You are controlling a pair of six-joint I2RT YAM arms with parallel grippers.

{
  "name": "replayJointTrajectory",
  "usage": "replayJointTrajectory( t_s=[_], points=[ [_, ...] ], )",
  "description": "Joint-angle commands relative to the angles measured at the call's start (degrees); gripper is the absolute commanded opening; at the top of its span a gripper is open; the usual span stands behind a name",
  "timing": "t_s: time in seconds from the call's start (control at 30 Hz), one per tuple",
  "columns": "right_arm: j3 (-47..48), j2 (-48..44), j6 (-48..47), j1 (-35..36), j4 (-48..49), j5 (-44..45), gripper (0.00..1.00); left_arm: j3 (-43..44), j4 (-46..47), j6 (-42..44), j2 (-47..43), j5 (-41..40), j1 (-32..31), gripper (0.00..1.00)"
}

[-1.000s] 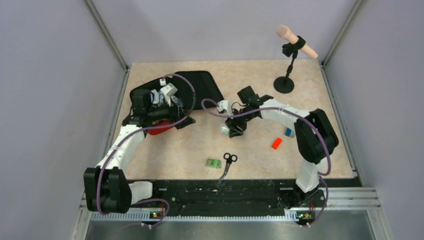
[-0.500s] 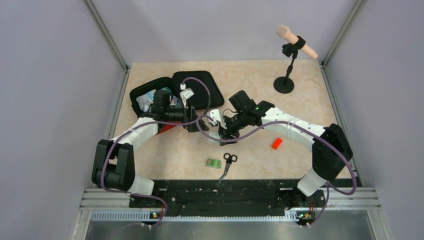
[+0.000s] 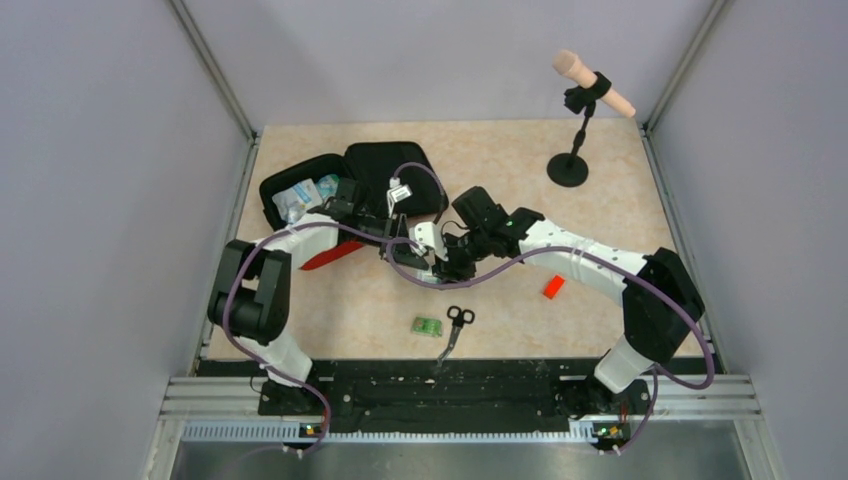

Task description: Organize the medicine kit

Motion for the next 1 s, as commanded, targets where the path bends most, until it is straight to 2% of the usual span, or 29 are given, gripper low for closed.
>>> replayJointTrajectory(
  t_s=[0.0, 0.23, 0.33, 0.4, 0.5, 0.67, 0.8, 0.97],
  points=[
    [0.2, -2.3, 1.0, 1.0, 4.2, 1.8, 0.26, 4.2, -6.3, 2.3, 3.0, 6.8, -1.0, 0.7],
    [-1.5, -2.9, 0.8, 1.4, 5.6, 4.6, 0.26, 5.6, -7.7, 2.1, 5.8, 12.5, -2.6, 0.57],
    [-2.3, -3.3, 0.7, 1.7, 6.1, 5.2, 0.27, 6.1, -7.5, 2.1, 6.0, 12.6, -2.6, 0.35],
    [-2.6, -3.6, 0.5, 1.8, 6.1, 5.3, 0.34, 6.5, -7.4, 1.8, 6.3, 12.8, -2.6, 0.28],
    [-2.5, -4.8, 1.9, 1.9, 5.3, 6.6, 0.53, 7.3, -7.8, 2.1, 6.2, 11.5, -2.4, 0.15],
    [0.9, -8.1, 2.0, 1.7, -4.9, 6.7, 0.75, 9.8, -13.9, 7.4, 4.6, 8.5, -0.5, 0.1],
    [2.0, -13.2, 4.6, -1.1, -9.8, 3.5, 0.8, 15.3, -27.1, 19.5, 4.7, 4.6, 1.8, 0.09],
    [2.2, -19.6, 7.9, -9.3, -11.6, -1.1, 0.83, 24.1, -45.1, 33.0, 7.5, 0.2, 5.2, 0.06]
  ],
)
